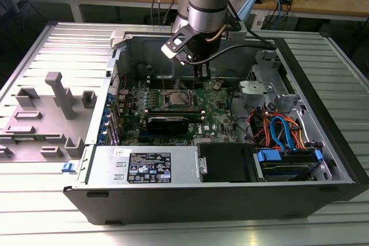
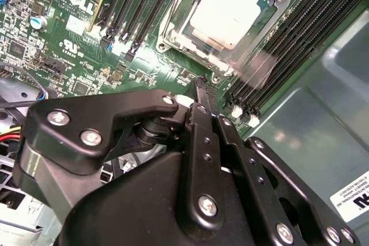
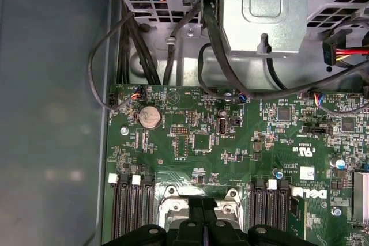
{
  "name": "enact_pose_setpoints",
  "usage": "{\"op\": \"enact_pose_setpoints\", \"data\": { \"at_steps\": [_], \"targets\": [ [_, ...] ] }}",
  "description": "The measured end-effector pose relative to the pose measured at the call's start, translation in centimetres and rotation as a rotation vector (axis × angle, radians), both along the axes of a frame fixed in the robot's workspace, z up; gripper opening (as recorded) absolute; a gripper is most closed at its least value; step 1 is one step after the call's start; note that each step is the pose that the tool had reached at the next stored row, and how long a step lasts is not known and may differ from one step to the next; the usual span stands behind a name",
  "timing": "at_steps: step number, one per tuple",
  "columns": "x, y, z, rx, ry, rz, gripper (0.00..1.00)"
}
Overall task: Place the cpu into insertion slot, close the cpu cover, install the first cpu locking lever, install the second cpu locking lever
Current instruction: 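Close the cpu cover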
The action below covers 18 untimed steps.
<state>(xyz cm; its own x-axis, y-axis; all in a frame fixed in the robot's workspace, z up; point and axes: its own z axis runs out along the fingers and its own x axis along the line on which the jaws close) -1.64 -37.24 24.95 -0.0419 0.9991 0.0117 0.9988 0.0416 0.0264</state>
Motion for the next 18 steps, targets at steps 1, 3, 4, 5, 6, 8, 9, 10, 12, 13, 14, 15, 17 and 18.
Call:
{"op": "enact_pose_setpoints", "data": {
  "at_steps": [1,3,4,5,6,8,9,10,12,13,14,15,17,18],
  "targets": [
    [-0.03,0.00,0.00,0.0000,0.0000,0.000,0.11],
    [-0.09,0.00,0.00,0.0001,0.0000,0.000,0.11],
    [-0.11,0.00,0.00,0.0000,0.0000,0.000,0.11],
    [-0.15,0.00,0.00,0.0000,0.0000,0.000,0.11],
    [-0.16,0.00,0.00,0.0001,0.0000,0.000,0.11],
    [-0.16,0.00,0.00,0.0001,0.0000,0.000,0.11],
    [-0.16,0.00,0.00,0.0000,0.0000,0.000,0.11],
    [-0.16,0.00,0.00,0.0001,0.0000,0.000,0.11],
    [-0.17,0.00,0.00,0.0000,0.0000,0.000,0.11],
    [-0.17,0.00,0.00,0.0001,0.0000,0.000,0.11],
    [-0.20,0.00,0.00,0.0000,0.0000,0.000,0.11],
    [-0.25,0.00,0.00,0.0001,0.0000,0.000,0.11],
    [-0.36,0.00,0.00,0.0001,0.0000,0.000,0.11],
    [-0.49,0.00,0.00,0.0000,0.0000,0.000,0.11]
  ]
}}
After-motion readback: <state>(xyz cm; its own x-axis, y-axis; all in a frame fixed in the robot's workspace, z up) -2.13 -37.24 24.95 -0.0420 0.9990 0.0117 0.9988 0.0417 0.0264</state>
